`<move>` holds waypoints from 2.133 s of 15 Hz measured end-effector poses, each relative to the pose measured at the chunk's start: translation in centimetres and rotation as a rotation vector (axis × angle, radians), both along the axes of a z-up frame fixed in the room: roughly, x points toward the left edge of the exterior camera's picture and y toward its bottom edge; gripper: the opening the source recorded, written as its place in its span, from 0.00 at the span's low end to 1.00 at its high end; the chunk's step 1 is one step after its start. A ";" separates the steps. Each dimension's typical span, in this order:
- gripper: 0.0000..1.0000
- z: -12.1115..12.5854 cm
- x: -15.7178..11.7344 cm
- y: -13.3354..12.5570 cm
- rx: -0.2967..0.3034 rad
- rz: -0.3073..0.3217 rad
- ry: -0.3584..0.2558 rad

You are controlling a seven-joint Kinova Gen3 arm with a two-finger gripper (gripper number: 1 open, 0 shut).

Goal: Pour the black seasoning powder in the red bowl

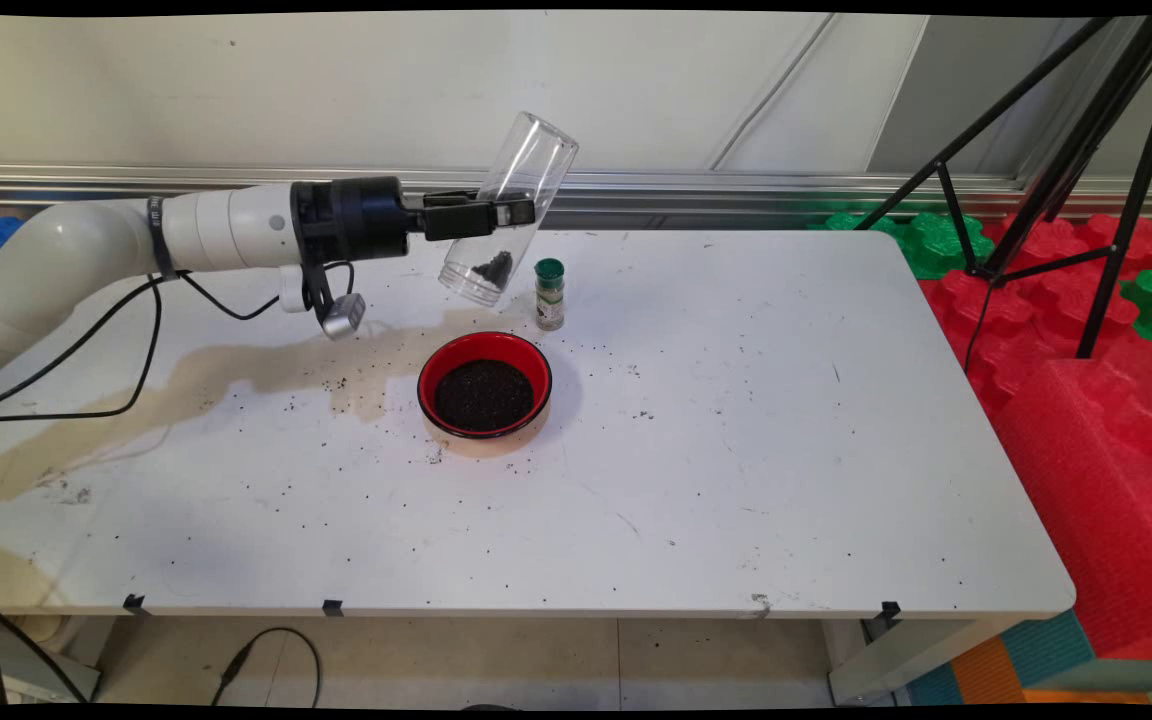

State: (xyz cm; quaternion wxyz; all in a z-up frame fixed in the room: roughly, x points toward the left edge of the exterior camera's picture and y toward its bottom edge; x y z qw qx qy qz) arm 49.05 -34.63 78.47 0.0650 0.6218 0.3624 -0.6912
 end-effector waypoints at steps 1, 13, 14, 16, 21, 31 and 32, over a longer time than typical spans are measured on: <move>0.00 0.0 0.1 0.0 0.002 0.001 0.001; 0.00 -0.5 0.8 -0.3 0.013 -0.014 -0.021; 0.00 -0.6 0.8 -0.2 0.016 -0.018 -0.024; 0.00 -0.7 0.8 -0.2 0.023 -0.024 -0.029; 0.00 -0.9 0.8 -0.3 0.034 -0.034 -0.036; 0.00 -0.1 1.0 -0.4 0.121 -0.014 0.025; 0.00 0.0 1.1 -0.4 0.133 -0.009 0.032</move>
